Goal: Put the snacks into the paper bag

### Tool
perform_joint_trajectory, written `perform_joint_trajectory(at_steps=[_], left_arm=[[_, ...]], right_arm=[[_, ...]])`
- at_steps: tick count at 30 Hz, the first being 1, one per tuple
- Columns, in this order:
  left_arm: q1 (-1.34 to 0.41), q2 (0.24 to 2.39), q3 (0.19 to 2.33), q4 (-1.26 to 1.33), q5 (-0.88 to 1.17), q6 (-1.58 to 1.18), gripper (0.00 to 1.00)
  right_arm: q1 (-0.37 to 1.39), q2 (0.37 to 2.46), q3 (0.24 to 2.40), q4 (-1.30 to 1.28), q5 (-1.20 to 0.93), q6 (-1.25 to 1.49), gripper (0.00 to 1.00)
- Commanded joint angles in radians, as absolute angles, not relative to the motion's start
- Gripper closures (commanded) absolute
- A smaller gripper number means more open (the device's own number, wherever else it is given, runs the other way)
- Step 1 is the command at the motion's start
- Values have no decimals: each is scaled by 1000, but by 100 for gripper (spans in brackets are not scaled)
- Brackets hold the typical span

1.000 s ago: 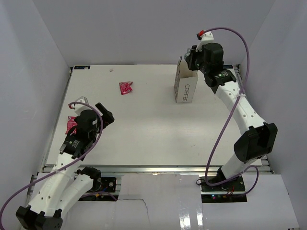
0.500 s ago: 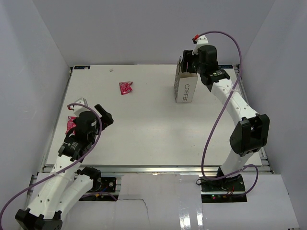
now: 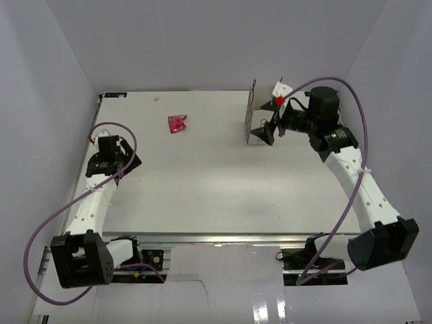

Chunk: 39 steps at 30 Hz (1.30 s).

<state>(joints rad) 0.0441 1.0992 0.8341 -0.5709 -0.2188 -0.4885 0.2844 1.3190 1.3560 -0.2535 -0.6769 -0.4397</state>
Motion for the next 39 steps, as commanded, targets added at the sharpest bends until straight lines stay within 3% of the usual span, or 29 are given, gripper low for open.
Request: perform_joint_trajectory(at_steps=[1,5,13,28,32,39], left_arm=[[113,1187,868,-519,-176,-361,5],[126,1273,864,-416,-299,-203,2],[155,1434,859,-227,-537,-17,2],[210,1620,815,-113,-450,74,8],[238,1649,810,-118,-367,51,16],[287,1669,833,-164,-166,15,49]], right_arm=[[287,1223,1220,-419,-934,-728,7],[284,1111,1007,-431,-893,-753,6],[267,991,858,-449,-911,-726,6],[253,973,839,-480,-922,-713,6],[250,960,841,-489,-922,-710,6],[238,951,838,-494,-928,-701,6]])
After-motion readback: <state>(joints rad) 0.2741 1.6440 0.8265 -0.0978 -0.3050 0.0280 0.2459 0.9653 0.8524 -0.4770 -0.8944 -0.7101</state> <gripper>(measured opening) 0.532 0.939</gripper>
